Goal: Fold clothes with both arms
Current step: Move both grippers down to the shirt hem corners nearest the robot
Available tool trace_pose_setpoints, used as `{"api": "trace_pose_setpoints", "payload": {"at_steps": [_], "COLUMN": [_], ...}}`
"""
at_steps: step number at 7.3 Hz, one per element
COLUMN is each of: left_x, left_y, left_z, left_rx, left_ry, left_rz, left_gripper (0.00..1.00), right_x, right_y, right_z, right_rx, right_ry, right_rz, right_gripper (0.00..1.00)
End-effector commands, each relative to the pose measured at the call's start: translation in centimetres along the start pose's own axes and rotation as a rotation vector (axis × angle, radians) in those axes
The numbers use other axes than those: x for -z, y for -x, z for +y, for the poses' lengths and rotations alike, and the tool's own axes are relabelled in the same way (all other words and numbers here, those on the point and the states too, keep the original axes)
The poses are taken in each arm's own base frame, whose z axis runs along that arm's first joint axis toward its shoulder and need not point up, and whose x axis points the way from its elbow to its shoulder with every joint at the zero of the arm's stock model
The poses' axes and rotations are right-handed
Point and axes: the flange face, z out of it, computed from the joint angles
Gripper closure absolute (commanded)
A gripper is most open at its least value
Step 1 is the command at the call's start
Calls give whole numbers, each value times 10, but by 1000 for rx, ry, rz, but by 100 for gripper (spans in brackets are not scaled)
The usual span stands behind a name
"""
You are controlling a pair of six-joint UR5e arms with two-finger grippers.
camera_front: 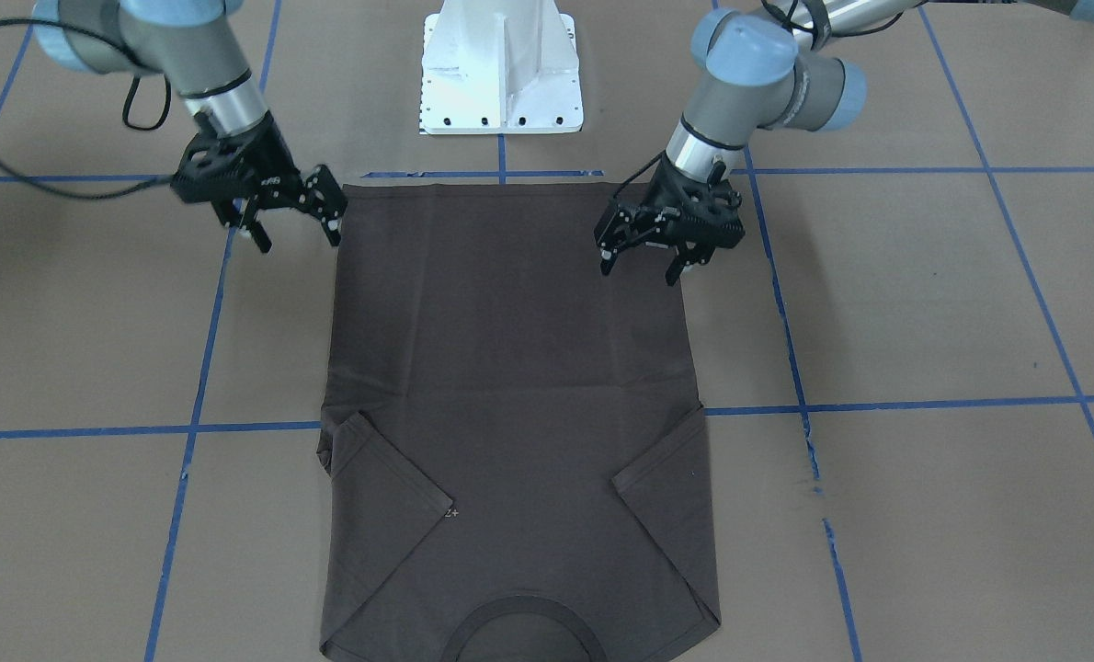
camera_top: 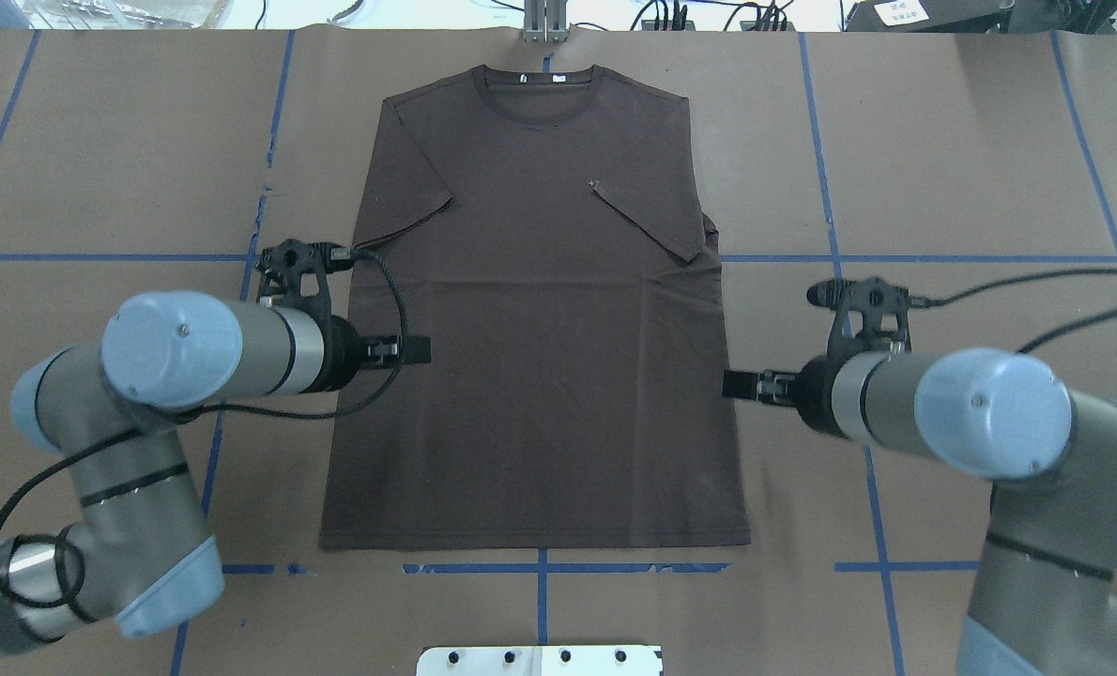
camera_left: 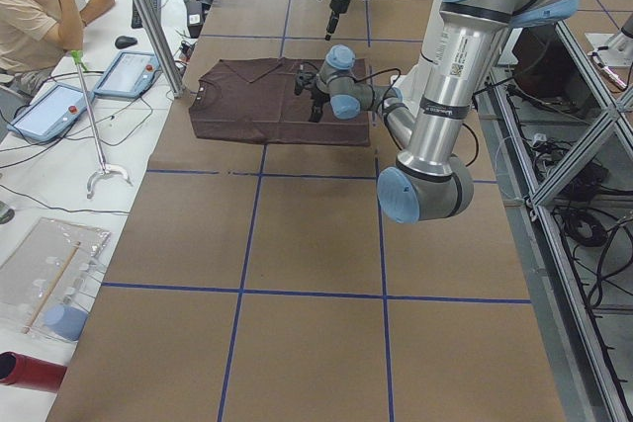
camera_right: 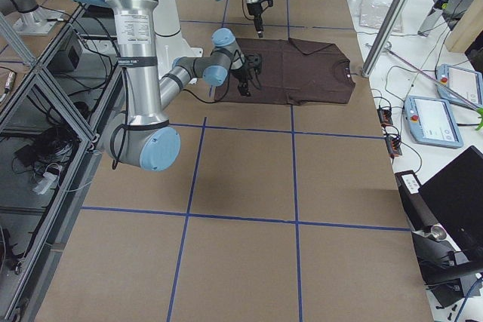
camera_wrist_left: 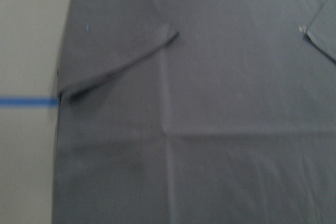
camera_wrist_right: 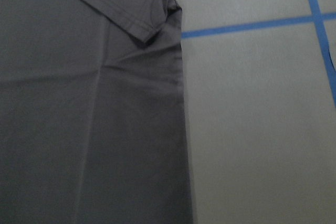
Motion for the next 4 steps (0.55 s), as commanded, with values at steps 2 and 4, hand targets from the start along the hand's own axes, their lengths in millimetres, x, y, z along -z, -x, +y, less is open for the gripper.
{"api": "trace_pose_setpoints", "payload": {"at_steps": [2,4], "left_x": [21,9], "left_y": [33,38], "left_z": [121,171], "left_rx": [87,159], "left_ry": [109,141], "left_rz": [-42,-117], "left_gripper": [0,17], "right_x": [12,13], "right_y": [-3,-2], "right_z": [95,95], "right_rx": [-46,-46], "right_ry": [-12,-11], "right_rz": [2,-1], "right_gripper": [0,0]}}
